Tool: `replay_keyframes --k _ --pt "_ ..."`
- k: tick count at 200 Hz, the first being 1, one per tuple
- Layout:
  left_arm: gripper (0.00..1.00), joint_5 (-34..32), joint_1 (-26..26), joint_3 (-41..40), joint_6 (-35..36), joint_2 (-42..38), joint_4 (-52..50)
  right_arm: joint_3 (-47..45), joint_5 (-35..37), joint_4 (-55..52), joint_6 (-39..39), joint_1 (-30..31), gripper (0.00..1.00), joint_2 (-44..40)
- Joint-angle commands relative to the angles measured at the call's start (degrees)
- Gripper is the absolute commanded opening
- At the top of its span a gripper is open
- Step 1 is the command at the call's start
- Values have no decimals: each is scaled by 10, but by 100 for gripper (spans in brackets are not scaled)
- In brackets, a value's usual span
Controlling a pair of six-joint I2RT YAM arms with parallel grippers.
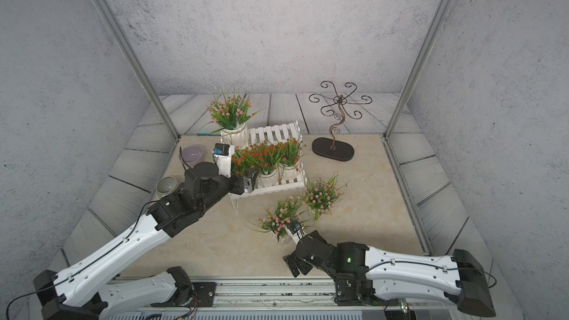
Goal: Place the baby's breath potted plants on the rack by color
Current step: Pick up the baby's breath potted plant from the center of the board.
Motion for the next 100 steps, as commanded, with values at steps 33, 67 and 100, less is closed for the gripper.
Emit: replay_keyframes --k 33,67,100 --pt "99 36 4 26 29 -51 -30 -22 25 172 -2 -7 99 50" --pt "99 102 4 37 88 -70 -51 -16 42 223 7 -18 99 109" --pt "99 156 4 45 124 -83 -74 -25 63 253 64 -36 99 145"
